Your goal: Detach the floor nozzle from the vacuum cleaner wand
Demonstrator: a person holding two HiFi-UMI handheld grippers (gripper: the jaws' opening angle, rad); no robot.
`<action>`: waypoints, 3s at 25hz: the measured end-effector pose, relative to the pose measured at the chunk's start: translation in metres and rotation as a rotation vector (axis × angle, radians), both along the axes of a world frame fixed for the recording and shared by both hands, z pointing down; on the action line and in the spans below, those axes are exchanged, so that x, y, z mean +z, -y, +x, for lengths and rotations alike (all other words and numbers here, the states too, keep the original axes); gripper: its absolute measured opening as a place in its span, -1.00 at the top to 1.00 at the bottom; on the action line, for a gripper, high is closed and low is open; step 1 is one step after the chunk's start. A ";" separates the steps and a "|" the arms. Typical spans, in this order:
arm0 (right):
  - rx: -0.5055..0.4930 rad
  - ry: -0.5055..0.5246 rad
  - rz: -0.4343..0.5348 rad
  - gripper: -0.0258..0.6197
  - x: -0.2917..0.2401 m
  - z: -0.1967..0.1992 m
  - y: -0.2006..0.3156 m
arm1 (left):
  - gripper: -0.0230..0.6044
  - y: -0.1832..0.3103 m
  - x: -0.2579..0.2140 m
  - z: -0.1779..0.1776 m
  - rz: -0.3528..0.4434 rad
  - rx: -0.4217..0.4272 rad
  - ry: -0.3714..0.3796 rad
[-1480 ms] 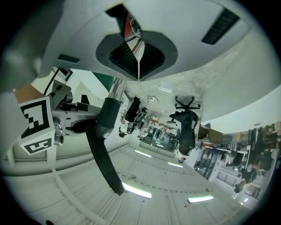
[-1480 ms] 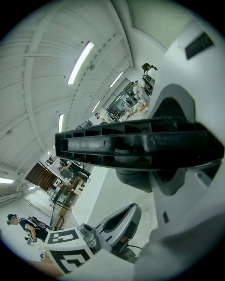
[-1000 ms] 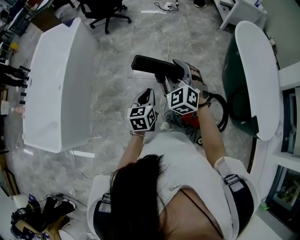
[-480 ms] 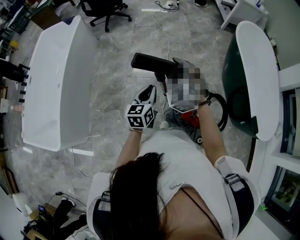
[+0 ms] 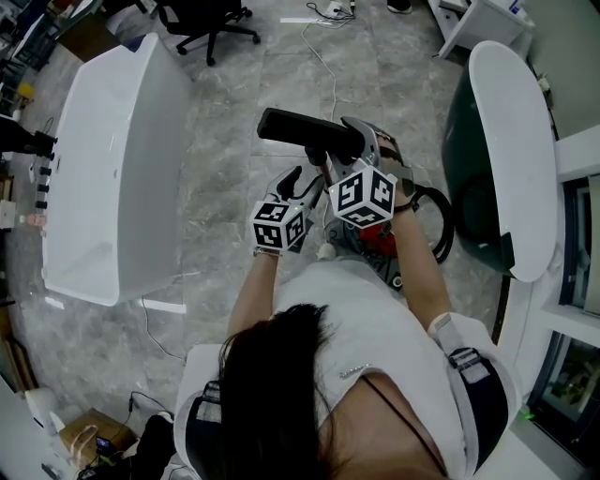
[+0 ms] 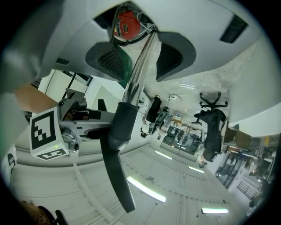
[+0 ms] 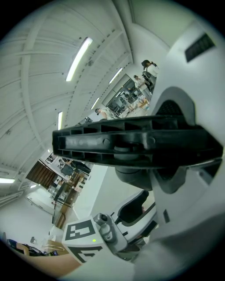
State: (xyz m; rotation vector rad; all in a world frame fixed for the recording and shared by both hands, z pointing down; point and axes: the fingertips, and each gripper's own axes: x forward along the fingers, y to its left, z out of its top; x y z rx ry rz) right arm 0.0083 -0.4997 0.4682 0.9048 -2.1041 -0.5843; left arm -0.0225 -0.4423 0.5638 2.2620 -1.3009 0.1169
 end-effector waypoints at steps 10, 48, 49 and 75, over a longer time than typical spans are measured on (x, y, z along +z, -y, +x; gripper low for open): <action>-0.013 0.010 -0.006 0.24 -0.001 0.003 0.001 | 0.21 0.018 0.003 0.022 -0.004 0.030 -0.010; -0.006 0.035 0.089 0.25 -0.008 0.010 0.002 | 0.34 0.041 0.010 0.040 0.009 0.025 -0.018; 0.000 0.032 0.090 0.25 -0.008 0.010 0.002 | 0.34 0.041 0.010 0.040 0.012 0.029 -0.012; 0.067 0.032 0.057 0.25 -0.013 0.029 0.006 | 0.34 0.048 0.005 0.055 0.036 0.067 -0.038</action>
